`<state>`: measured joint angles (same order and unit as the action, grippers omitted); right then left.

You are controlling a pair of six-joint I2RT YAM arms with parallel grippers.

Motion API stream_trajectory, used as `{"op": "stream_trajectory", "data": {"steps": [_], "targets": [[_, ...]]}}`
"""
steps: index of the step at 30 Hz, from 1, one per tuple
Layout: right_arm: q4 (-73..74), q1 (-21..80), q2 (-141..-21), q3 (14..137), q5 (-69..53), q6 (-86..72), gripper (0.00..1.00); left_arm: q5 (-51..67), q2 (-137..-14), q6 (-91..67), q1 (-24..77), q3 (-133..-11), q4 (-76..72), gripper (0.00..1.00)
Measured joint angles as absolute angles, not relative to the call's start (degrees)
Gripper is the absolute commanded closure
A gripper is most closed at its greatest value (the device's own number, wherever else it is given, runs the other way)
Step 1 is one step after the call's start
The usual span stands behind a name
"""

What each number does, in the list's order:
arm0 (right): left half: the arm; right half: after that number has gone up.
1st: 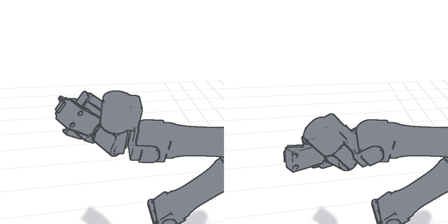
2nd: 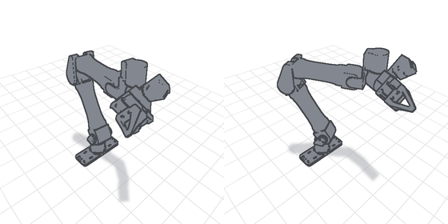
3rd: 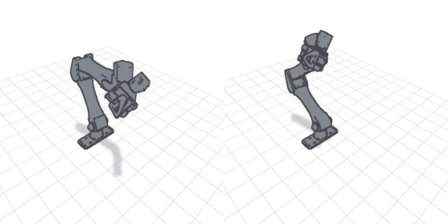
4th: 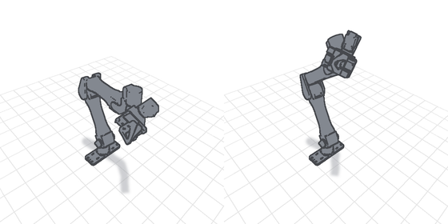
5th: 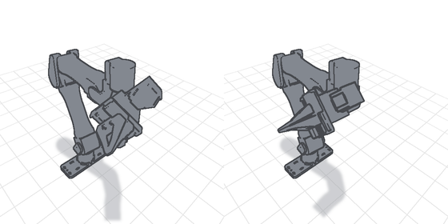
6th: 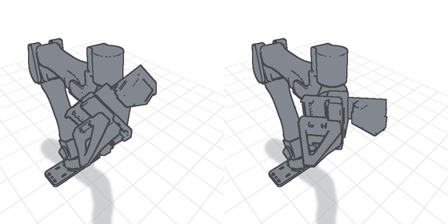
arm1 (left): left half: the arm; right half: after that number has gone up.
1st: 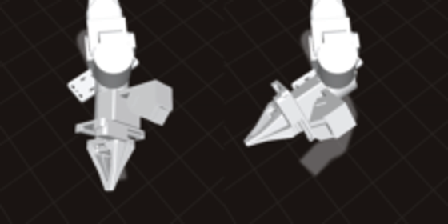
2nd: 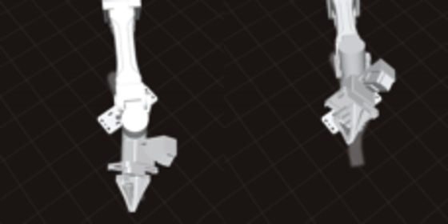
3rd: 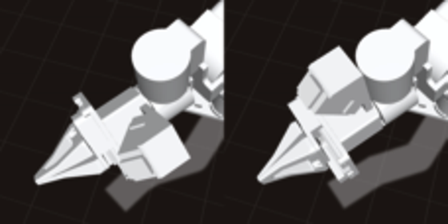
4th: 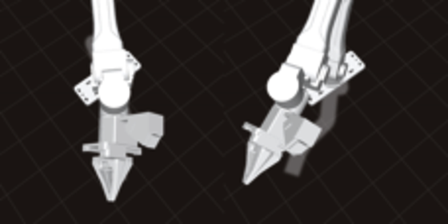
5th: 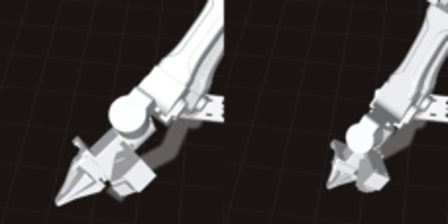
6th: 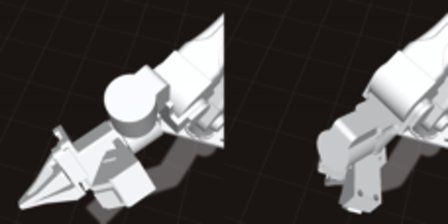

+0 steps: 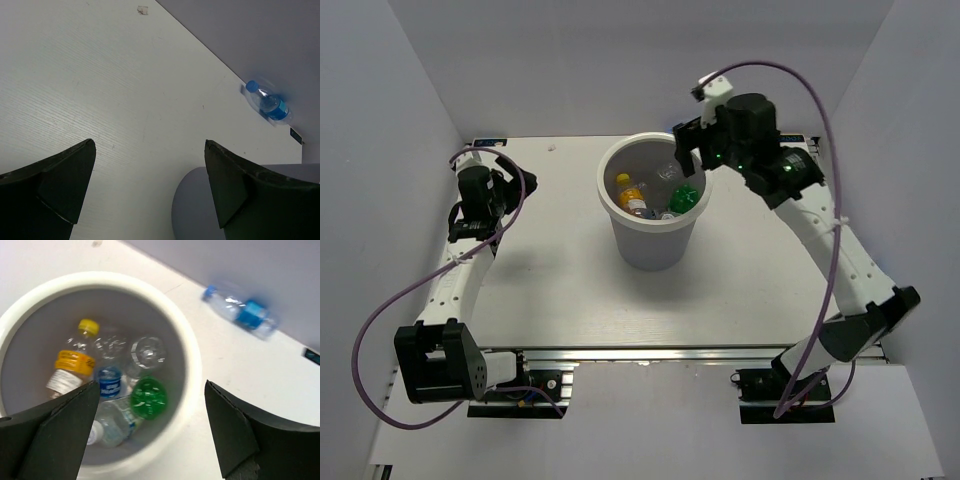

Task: Put the plastic bottles in the bin

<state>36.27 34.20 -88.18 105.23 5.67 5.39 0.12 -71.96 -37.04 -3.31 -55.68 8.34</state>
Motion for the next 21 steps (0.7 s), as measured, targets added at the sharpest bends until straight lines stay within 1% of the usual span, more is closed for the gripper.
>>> {"op": "stream_trajectory", "data": {"steps": [3,7,11,13,17,19,21], "targets": [[36.2,30.3,-84.6,105.2,7.3,5.1,0.11,1.1,-72.0,-37.1,-3.3,-55.8,8.1,0.02],[36.3,20.4,-81.5,104.2,10.1,4.3,0.11,2.0,-72.9,-36.9,-3.3,-57.2,8.1,0.02],[37.5,10.8,-80.8,99.3,20.0,4.0,0.11,2.5,-73.1,-36.8,-3.3,-57.3,8.1,0.02],[38.6,5.4,-82.7,97.4,23.1,4.5,0.11,2.6,-73.3,-36.7,-3.3,-57.4,8.0,0.02],[40.2,-5.6,-89.8,95.4,24.6,4.8,0.11,3.1,-74.9,-36.6,-3.3,-58.5,7.6,0.02],[38.5,-9.8,-92.5,90.0,26.7,5.3,0.11,3.5,-76.4,-36.6,-3.3,-59.6,7.4,0.02],[36.3,-12.0,-93.9,82.2,27.8,7.0,0.11,3.7,-77.7,-36.7,-3.3,-60.5,7.0,0.02]]}}
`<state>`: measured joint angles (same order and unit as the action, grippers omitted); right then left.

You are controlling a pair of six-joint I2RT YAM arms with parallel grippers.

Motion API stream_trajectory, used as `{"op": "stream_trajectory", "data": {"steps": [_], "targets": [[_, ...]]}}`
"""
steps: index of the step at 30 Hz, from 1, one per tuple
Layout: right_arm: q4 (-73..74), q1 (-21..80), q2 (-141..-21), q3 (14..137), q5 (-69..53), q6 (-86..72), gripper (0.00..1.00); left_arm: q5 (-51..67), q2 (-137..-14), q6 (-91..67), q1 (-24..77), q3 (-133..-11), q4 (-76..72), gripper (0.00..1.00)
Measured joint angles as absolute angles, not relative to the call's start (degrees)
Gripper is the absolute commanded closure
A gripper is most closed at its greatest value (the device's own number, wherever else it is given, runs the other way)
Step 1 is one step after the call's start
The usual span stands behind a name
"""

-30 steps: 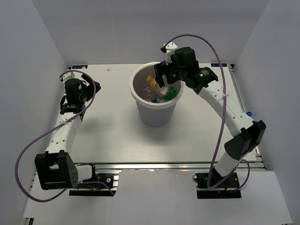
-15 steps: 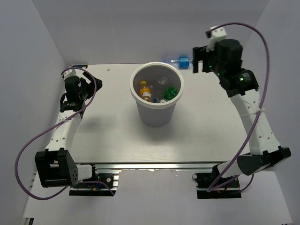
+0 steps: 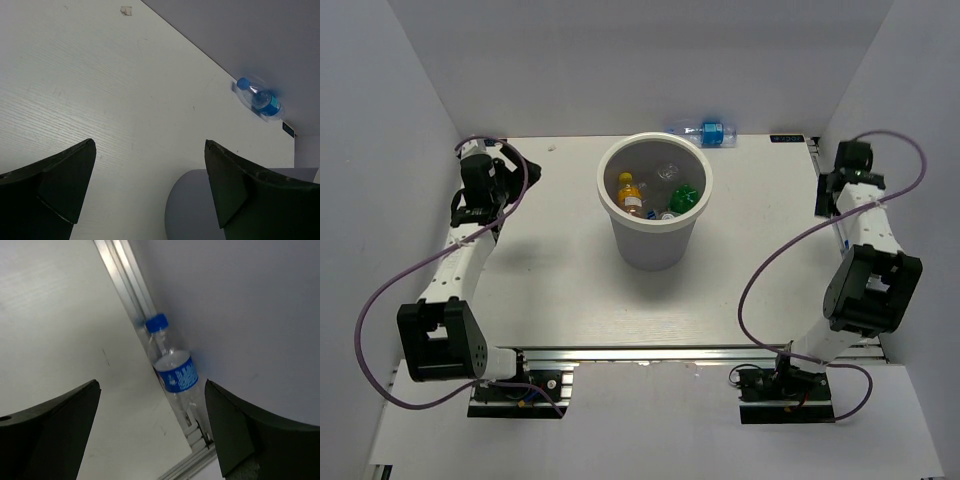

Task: Put the plastic bottles in the bin

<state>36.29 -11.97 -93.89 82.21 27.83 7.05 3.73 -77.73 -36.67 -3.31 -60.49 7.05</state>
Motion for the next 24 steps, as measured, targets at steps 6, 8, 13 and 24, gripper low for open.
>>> {"op": "stream_trajectory", "data": {"steps": [6,8,13,24], "targets": [[24.3,-13.1,-99.4,67.0,34.2,13.1,0.10,4.5,-80.9,-36.7,-3.3,-61.5,6.6,0.02],[18.3,-13.7,-101.8,65.6,36.9,14.9,0.11,4.6,-81.6,-36.7,-3.3,-61.5,6.4,0.02],[3.3,-15.1,-104.6,62.0,43.4,19.9,0.11,4.3,-82.2,-36.9,-3.3,-61.5,6.5,0.02],[2.9,-18.9,-110.0,63.2,40.2,18.6,0.17,1.7,-82.2,-36.9,-3.3,-61.5,6.5,0.02]]}}
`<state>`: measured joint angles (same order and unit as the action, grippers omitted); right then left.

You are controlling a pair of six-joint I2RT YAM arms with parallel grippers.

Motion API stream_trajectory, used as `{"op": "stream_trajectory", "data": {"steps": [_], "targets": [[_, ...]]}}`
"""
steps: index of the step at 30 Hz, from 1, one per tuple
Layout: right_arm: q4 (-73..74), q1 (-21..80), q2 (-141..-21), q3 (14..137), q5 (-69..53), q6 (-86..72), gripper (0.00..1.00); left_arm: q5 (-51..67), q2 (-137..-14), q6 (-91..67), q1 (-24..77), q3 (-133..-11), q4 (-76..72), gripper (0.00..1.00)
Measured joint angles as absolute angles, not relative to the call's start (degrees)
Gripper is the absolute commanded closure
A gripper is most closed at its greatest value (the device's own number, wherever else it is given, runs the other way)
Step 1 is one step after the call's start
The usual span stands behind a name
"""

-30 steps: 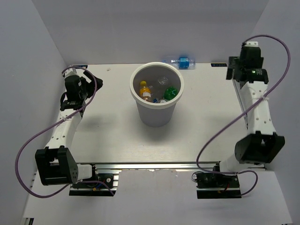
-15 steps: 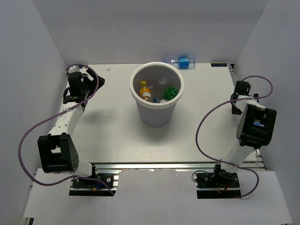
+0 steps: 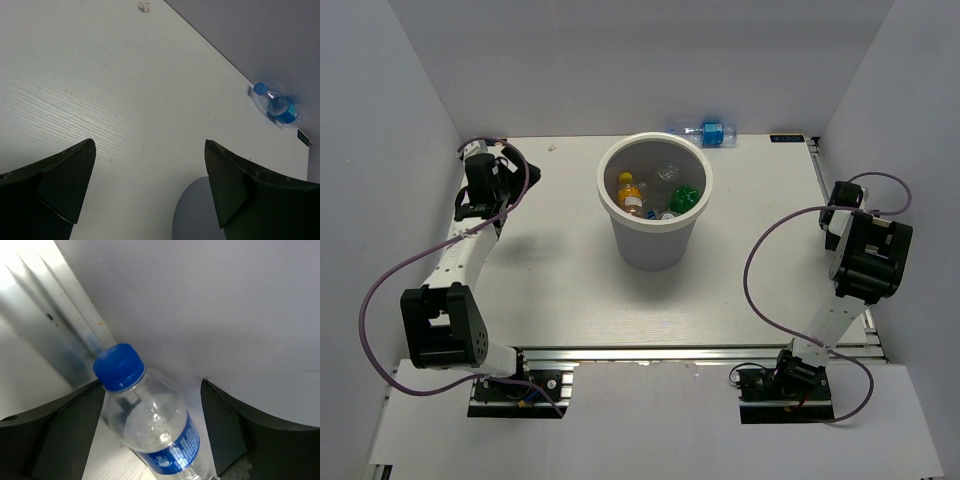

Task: Put the plastic bottles in the bin

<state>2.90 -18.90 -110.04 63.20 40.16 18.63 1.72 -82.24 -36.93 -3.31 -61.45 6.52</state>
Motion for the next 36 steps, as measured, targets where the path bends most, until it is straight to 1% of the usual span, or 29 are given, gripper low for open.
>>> {"op": "stream_trajectory", "data": {"steps": [3,5,8,9,10,11,12,13,15,20,23,25,27,30,32,34,36], "targets": [[4.4,-19.5,-111.7,64.9,41.3,16.1,0.19,1.5,-82.2,-37.1,-3.3,-61.5,6.4,0.02],[4.5,-19.5,-112.0,64.9,42.4,14.4,0.22,1.5,-82.2,-37.1,-3.3,-61.5,6.3,0.02],[6.5,-20.1,-113.1,65.7,44.0,11.2,0.32,0.3,-82.2,-37.1,-3.3,-61.5,6.5,0.02],[7.6,-20.4,-113.5,66.2,44.3,10.3,0.38,-0.1,-82.2,-37.1,-3.3,-61.5,6.5,0.02],[8.6,-20.6,-113.8,66.9,44.5,9.4,0.60,-0.7,-82.2,-37.1,-3.3,-61.5,6.6,0.02],[9.6,-20.7,-113.8,67.4,44.3,8.9,0.75,-1.1,-82.1,-37.1,-3.3,-61.5,6.7,0.02],[10.6,-20.8,-113.8,67.6,43.7,8.8,0.82,-1.7,-82.0,-37.1,-3.3,-61.5,6.8,0.02],[11.6,-20.9,-113.8,67.8,43.5,8.8,0.92,-2.2,-81.8,-37.1,-3.3,-61.5,6.9,0.02],[13.6,-21.1,-113.7,68.1,42.8,8.5,0.99,-3.0,-81.4,-37.1,-3.3,-61.5,6.9,0.02],[19.3,-21.9,-110.6,69.0,38.0,6.9,1.00,-4.1,-79.3,-37.1,-3.3,-61.5,6.9,0.02],[23.9,-21.6,-104.7,72.0,30.5,5.7,1.00,-4.3,-78.2,-37.1,-3.3,-61.5,6.9,0.02],[24.8,-20.4,-98.8,75.7,22.8,4.8,1.00,-4.3,-78.0,-37.1,-3.3,-61.5,6.9,0.02],[23.4,-18.0,-91.2,79.8,12.4,2.8,1.00,-4.4,-77.9,-37.1,-3.3,-61.5,6.9,0.02],[14.4,-13.9,-80.3,82.5,-3.5,-2.4,1.00,-4.6,-77.9,-37.1,-3.3,-61.5,7.2,0.02],[6.2,-7.6,-73.0,84.0,-14.4,-5.6,1.00,-4.7,-77.9,-37.1,-3.3,-61.5,7.5,0.02],[1.3,0.0,-70.9,87.0,-22.1,-6.8,1.00,-5.0,-77.9,-37.1,-3.4,-61.5,7.7,0.02],[-2.7,8.6,-71.4,90.0,-28.2,-7.4,1.00,-5.1,-77.9,-37.1,-3.5,-61.5,8.0,0.02]]}}
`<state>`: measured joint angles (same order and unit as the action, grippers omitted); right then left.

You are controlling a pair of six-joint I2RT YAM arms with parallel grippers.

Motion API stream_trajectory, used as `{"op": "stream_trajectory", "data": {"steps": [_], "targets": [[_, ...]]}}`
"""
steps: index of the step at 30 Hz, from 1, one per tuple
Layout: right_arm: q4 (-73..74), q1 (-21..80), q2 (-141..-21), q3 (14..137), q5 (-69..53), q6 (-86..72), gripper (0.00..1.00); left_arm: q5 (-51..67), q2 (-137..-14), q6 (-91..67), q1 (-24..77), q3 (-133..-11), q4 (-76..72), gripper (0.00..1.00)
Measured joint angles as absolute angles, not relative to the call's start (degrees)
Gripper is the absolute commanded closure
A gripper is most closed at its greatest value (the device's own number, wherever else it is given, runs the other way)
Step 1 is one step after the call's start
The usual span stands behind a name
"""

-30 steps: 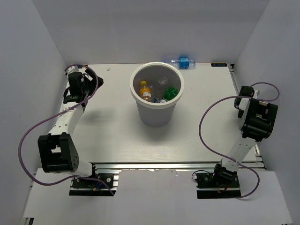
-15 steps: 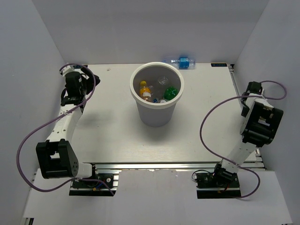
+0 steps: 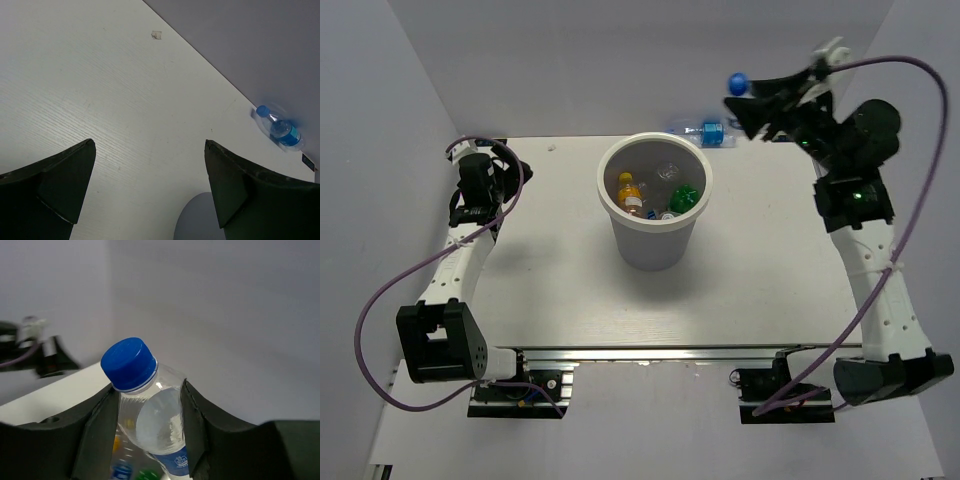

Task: Put the plastic bottles in the bin

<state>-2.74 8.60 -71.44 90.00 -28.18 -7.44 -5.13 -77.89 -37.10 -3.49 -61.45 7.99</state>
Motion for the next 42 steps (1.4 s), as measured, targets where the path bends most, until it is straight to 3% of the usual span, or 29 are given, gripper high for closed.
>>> {"op": "stream_trajectory", "data": {"steps": [2,5,6,9,17,25,34,42], "targets": [[-4.4,15.5,-74.0,92.0,-33.2,-7.2,0.99,-5.1,-77.8,-37.1,-3.5,-61.5,8.4,0.02],[-3.4,23.2,-80.2,95.1,-37.1,-5.6,0.85,-5.2,-77.6,-37.1,-3.6,-61.5,8.9,0.02],[-1.3,25.3,-83.0,96.6,-37.5,-4.5,0.57,-5.2,-77.5,-37.1,-3.6,-61.5,9.0,0.02],[5.7,29.6,-90.9,100.6,-37.4,-0.9,0.11,-5.2,-77.5,-37.1,-3.6,-61.6,9.5,0.02],[18.3,31.5,-96.1,106.7,-27.4,6.3,0.11,-6.1,-77.4,-37.1,-3.6,-61.9,10.4,0.02],[15.0,29.4,-94.8,113.7,-11.2,10.0,0.11,-6.6,-78.7,-37.1,-3.6,-64.7,11.4,0.02],[9.5,13.9,-99.8,111.3,-2.3,-7.1,0.11,-7.5,-81.8,-36.9,-3.6,-65.6,12.2,0.02],[-1.7,12.1,-109.2,102.7,7.0,-23.7,0.11,-8.9,-84.2,-36.4,-3.7,-68.5,14.5,0.02]]}}
